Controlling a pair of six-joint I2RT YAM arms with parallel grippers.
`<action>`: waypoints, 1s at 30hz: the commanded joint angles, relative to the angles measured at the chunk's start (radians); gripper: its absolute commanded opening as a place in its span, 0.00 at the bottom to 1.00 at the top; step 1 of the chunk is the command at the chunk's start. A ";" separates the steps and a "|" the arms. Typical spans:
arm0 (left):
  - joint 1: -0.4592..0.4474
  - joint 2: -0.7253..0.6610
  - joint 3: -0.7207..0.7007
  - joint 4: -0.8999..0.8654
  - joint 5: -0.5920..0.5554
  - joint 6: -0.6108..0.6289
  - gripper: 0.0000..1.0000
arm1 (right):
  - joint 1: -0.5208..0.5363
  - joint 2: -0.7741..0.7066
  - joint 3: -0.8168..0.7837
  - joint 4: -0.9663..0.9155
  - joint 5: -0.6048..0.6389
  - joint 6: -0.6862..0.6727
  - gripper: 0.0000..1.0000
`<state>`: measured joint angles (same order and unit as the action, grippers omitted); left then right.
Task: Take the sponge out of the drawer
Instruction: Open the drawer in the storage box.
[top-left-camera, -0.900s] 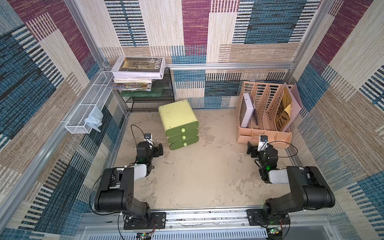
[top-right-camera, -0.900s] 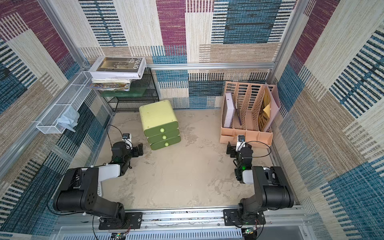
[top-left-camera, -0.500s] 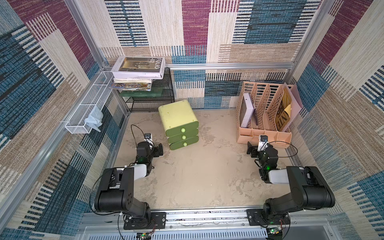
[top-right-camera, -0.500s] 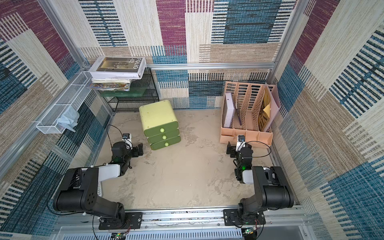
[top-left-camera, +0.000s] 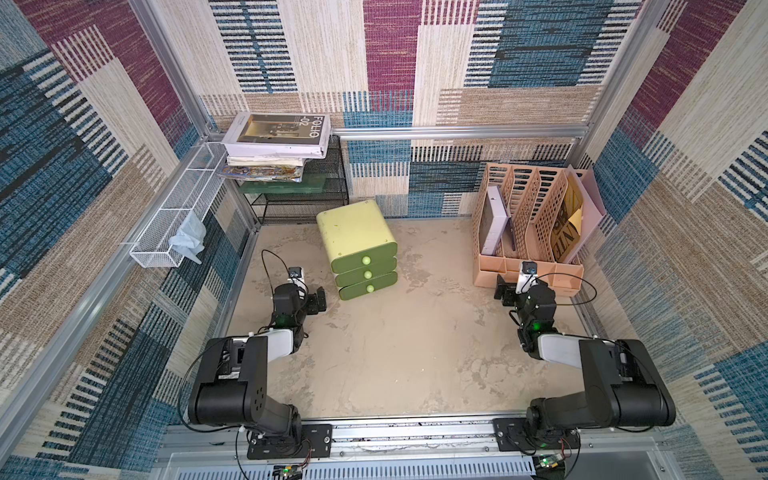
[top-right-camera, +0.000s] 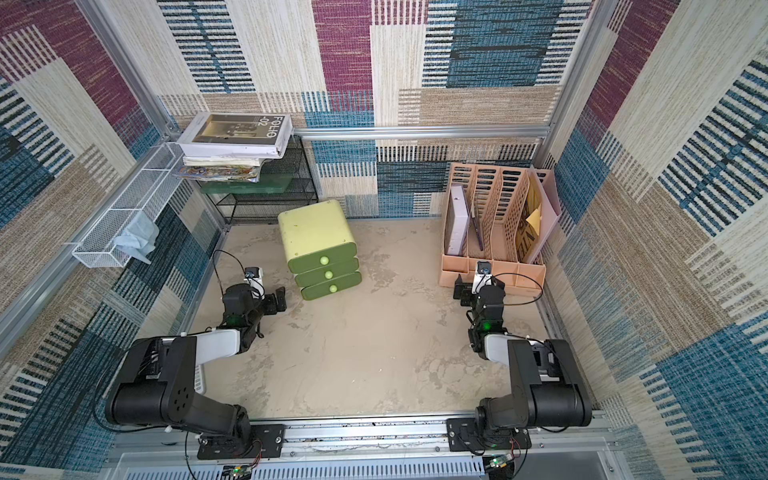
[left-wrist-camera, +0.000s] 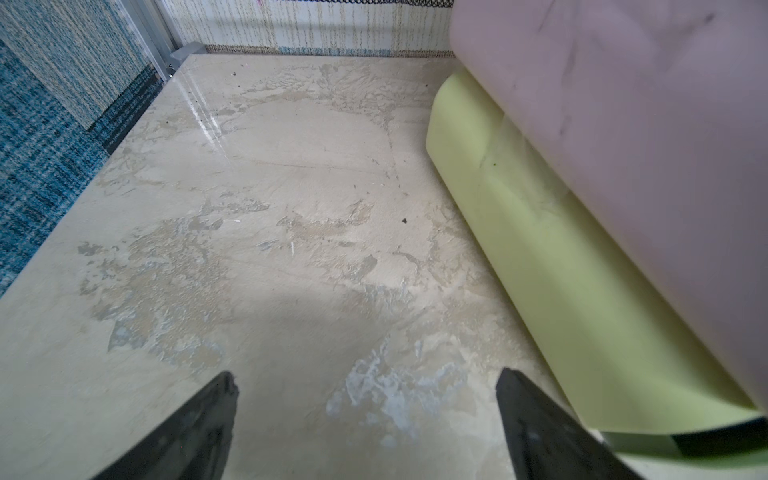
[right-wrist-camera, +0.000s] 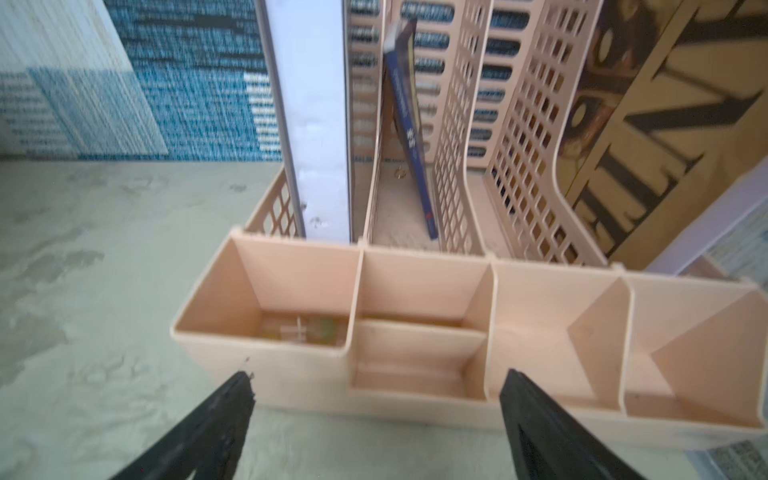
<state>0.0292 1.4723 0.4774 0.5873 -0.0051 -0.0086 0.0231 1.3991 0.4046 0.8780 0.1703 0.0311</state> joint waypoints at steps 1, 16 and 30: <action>-0.009 -0.106 0.048 -0.168 -0.073 -0.036 1.00 | 0.029 -0.050 0.027 -0.164 0.092 0.011 0.96; -0.075 -0.639 0.141 -0.659 0.002 -0.449 0.93 | 0.211 -0.383 0.180 -0.436 -0.166 0.074 0.96; -0.078 -0.731 0.411 -1.111 0.358 -0.294 0.93 | 0.616 -0.274 0.415 -0.556 -0.082 0.060 0.99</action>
<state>-0.0490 0.7403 0.8883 -0.4240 0.2447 -0.4015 0.6056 1.0981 0.7898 0.3351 0.0643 0.0792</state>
